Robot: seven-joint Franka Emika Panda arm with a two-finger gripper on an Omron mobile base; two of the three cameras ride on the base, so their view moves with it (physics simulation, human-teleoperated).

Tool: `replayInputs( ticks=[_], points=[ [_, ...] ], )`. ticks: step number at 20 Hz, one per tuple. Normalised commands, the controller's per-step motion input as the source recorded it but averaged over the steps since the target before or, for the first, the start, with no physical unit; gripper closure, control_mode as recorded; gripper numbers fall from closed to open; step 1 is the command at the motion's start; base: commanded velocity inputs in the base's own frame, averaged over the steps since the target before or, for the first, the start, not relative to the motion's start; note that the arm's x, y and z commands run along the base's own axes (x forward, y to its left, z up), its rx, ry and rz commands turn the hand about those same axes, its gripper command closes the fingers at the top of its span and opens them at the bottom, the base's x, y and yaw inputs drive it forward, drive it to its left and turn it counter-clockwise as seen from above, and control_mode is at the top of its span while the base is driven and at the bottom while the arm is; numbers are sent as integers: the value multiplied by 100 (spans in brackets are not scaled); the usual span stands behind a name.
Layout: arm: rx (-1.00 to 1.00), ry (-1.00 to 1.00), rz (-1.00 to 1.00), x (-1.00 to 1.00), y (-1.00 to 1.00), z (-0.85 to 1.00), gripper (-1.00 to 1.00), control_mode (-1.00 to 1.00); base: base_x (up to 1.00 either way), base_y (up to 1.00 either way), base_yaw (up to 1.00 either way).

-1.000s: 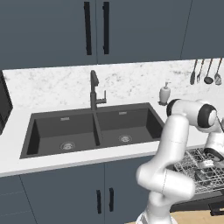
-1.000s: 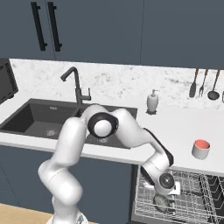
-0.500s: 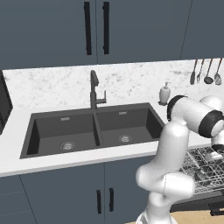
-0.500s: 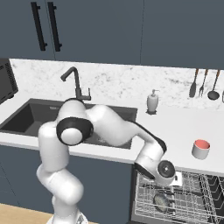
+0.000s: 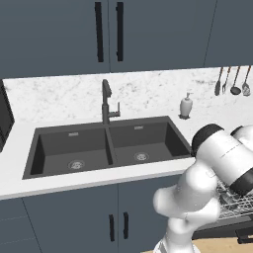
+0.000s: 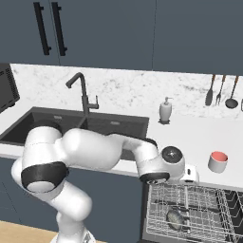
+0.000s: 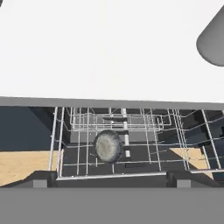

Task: Pick up the cup and bowl from the counter, place them in the dishwasher, and close the dishwasher door.

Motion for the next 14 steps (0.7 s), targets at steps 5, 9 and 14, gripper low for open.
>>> replayInputs(
  ticks=[5,9,14],
  points=[
    [1,2,-4,6,0,93,-100,-100,0,0,0],
    [1,0,0,2,0,82,-100,-100,0,0,0],
    [0,8,4,12,0,77,-100,-100,0,0,0]
  ],
)
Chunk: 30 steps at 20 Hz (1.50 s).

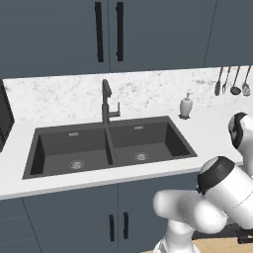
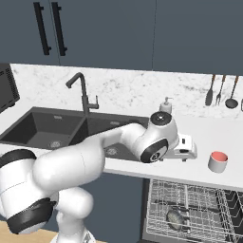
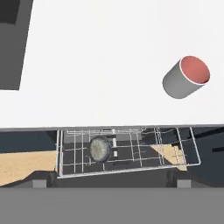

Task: Pick up the cup and bowl from the counter, place them in the dishwasher, and close the dishwasher door.

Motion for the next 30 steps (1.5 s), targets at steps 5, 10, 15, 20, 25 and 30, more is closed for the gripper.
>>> replayInputs(
  ticks=[5,10,15,20,25,30],
  points=[
    [7,1,0,44,-36,22,-100,-100,0,0,0],
    [15,1,0,59,-72,0,-100,-100,0,0,0],
    [8,4,0,37,-49,0,-100,-100,0,0,0],
    [3,14,0,8,-18,-17,-100,-100,0,0,0],
    [0,4,0,14,-12,-44,-100,-100,0,0,0],
    [1,0,0,7,-18,-27,-100,-100,0,0,0]
  ],
)
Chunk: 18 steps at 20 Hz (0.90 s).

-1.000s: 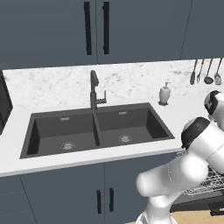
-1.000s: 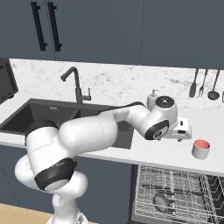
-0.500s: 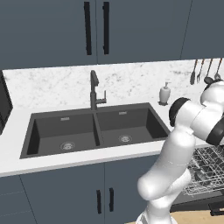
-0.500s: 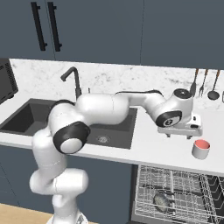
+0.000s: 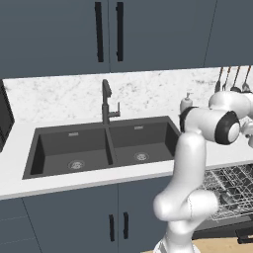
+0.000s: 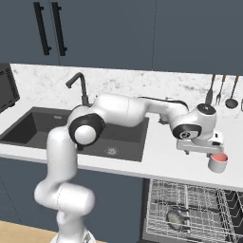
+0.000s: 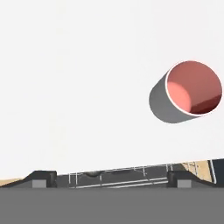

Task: Pick up the cup and bowl from the counter, place them in the dishwasher, and close the dishwasher door.

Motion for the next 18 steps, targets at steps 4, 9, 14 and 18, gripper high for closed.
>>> replayInputs(
  ticks=[4,9,14,18],
  points=[
    [0,0,0,12,-29,0,-100,-100,0,0,0],
    [0,0,0,26,-6,-3,-100,-100,0,0,0],
    [0,5,0,44,0,-30,-100,-100,0,0,0],
    [0,11,0,40,0,-8,-100,-100,0,0,0]
  ],
)
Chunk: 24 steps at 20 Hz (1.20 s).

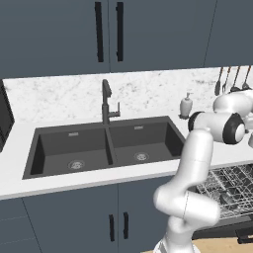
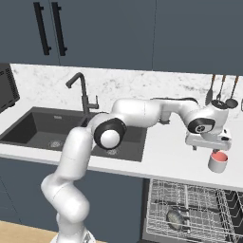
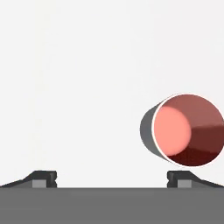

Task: Pick up the cup and bowl from the counter, place them in the dishwasher, and close the dishwasher door.

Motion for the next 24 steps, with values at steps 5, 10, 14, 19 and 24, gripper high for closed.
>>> replayInputs(
  ticks=[5,10,14,19,24],
  points=[
    [-1,9,0,12,-10,-19,-100,-100,0,0,0],
    [0,0,0,0,-28,-14,-100,-100,0,0,0],
    [0,0,0,0,-26,-1,-100,-100,0,0,0],
    [0,1,0,9,-1,-8,-100,-100,0,0,0],
    [0,1,0,10,0,-23,-100,-100,0,0,0]
  ],
)
